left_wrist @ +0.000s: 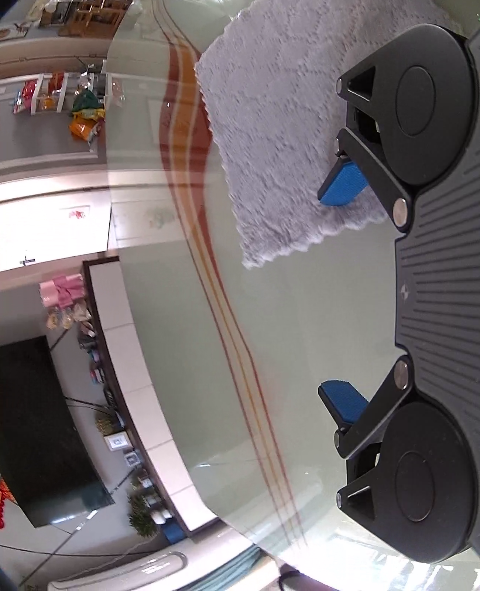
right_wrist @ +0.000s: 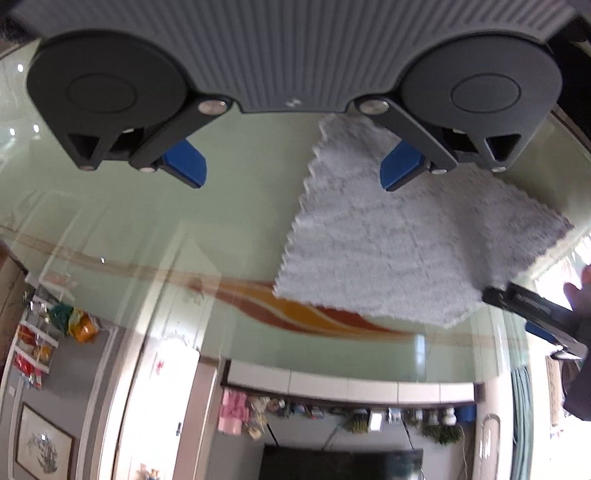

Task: Fold towel
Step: 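Withdraw both open grippers from the flattened grey towel, then move both open grippers toward two corners of the grey towel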

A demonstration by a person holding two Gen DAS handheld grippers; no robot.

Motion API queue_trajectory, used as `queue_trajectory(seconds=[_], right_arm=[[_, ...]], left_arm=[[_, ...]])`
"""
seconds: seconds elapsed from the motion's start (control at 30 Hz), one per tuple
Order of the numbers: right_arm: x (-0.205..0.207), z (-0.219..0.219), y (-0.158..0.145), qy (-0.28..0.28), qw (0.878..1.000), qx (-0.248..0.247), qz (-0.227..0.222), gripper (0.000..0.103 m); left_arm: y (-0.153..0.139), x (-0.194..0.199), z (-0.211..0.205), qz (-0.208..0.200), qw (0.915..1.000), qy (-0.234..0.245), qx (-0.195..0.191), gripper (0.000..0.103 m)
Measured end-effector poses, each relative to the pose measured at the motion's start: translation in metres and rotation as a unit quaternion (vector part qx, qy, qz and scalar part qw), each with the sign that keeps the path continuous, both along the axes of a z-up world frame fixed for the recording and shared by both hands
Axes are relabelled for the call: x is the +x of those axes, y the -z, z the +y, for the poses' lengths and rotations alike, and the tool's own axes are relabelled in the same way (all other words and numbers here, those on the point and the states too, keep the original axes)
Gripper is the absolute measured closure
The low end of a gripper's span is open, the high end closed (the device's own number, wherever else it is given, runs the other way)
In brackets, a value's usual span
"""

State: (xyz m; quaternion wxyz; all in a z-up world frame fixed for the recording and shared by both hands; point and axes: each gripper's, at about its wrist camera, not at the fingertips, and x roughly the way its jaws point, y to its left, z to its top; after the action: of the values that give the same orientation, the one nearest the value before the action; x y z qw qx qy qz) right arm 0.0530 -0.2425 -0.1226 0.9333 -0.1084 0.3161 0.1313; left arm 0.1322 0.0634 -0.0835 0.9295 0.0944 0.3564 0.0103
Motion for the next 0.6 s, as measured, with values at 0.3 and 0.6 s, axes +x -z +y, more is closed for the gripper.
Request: queue_trajectory(seconds=[0.3,0.6], right_arm=[[0.004,-0.005,0.004,0.010,1.000,0.014,0.014,0.000],[0.003,0.000,0.006,0.014,1.000,0.012,0.011,0.000]], left_arm=[[0.002,0.004,0.021,0.000,0.9996,-0.027,0.004,0.000],[-0.016,0.004,0.018,-0.018,0.9997,-0.013,-0.008,0.001]])
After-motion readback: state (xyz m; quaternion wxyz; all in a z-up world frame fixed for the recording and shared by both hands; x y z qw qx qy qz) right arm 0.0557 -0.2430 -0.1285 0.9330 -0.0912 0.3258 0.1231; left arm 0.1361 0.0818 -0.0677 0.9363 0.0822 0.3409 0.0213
